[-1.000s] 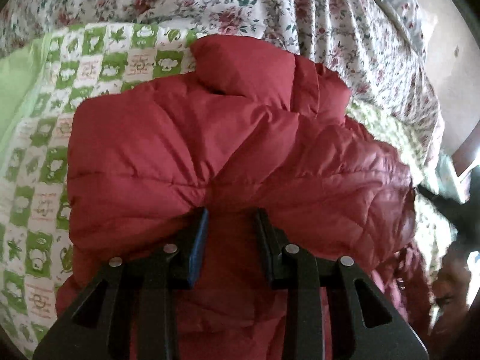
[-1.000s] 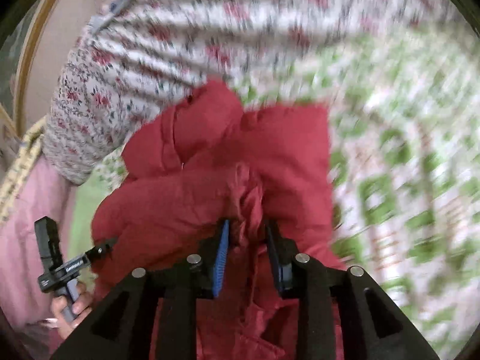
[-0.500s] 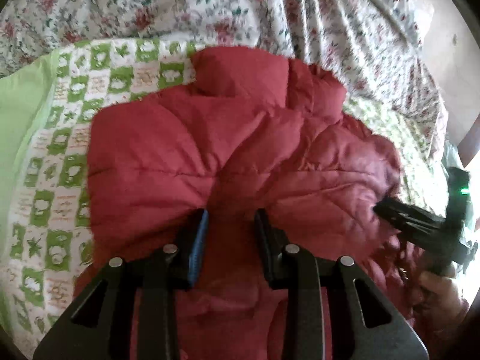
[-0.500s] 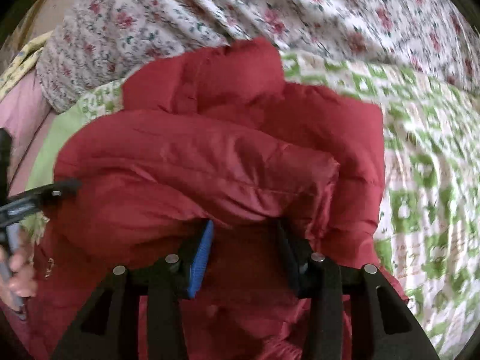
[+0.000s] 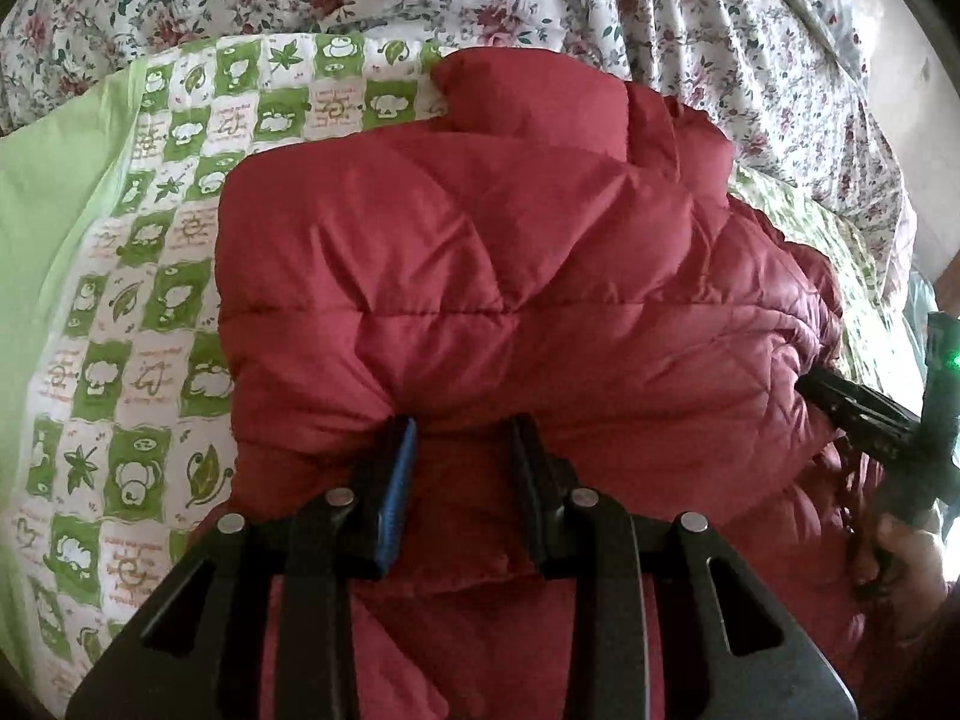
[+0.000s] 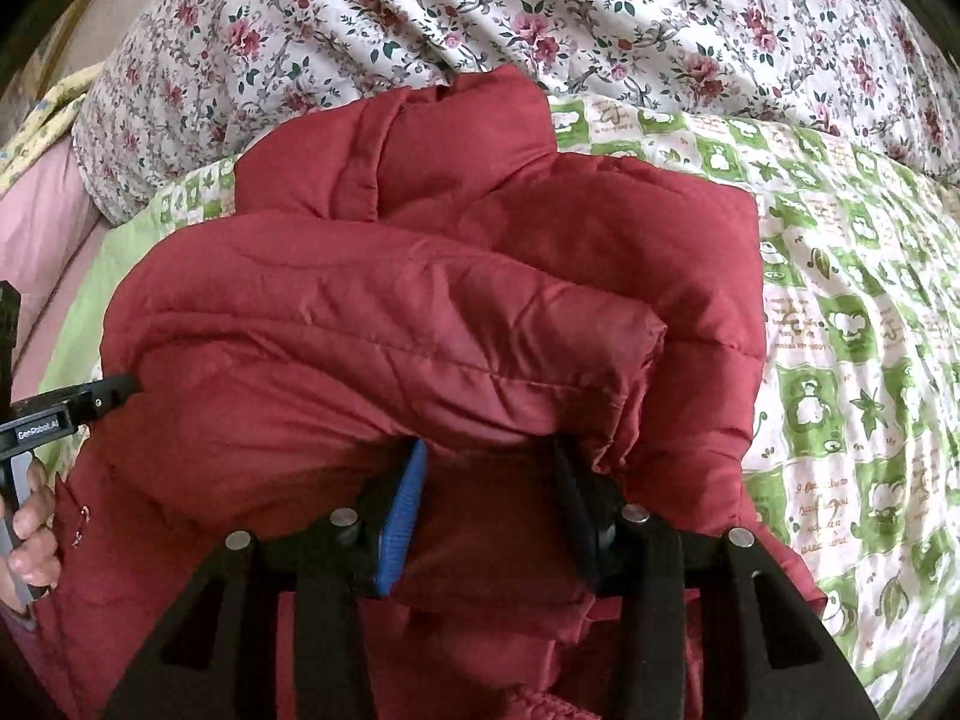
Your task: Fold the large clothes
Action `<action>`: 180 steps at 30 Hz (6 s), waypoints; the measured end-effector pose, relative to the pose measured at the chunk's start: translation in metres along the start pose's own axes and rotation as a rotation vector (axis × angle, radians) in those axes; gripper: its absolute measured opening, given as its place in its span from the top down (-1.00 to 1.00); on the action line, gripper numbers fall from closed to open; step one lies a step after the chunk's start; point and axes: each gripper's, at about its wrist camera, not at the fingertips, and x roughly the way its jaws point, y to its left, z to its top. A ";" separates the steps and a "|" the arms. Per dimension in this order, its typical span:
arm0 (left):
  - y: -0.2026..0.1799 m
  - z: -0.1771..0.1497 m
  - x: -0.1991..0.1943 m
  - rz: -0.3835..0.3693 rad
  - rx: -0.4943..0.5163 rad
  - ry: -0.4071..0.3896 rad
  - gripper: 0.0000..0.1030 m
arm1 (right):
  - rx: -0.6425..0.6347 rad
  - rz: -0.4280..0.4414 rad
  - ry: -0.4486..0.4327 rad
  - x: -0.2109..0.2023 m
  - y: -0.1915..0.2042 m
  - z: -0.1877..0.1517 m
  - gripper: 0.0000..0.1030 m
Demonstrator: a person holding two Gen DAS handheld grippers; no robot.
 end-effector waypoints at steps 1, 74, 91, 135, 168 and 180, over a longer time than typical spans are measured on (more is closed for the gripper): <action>-0.001 0.000 0.000 0.003 0.000 0.002 0.43 | 0.011 -0.001 0.001 -0.003 0.000 0.001 0.16; 0.034 -0.168 -0.155 -0.032 -0.226 0.042 0.30 | 0.055 -0.046 0.097 -0.192 -0.019 -0.144 -0.41; 0.051 -0.218 -0.168 -0.091 -0.277 0.117 -0.09 | 0.077 -0.069 0.188 -0.227 -0.045 -0.203 -0.39; 0.016 -0.247 -0.187 -0.217 -0.154 0.095 0.59 | 0.280 0.378 0.139 -0.226 -0.058 -0.225 0.46; 0.007 -0.121 -0.246 -0.268 -0.167 -0.277 0.70 | 0.320 0.502 -0.255 -0.268 -0.061 -0.107 0.62; 0.015 -0.044 -0.222 -0.257 -0.202 -0.326 0.70 | 0.344 0.444 -0.319 -0.241 -0.070 -0.032 0.63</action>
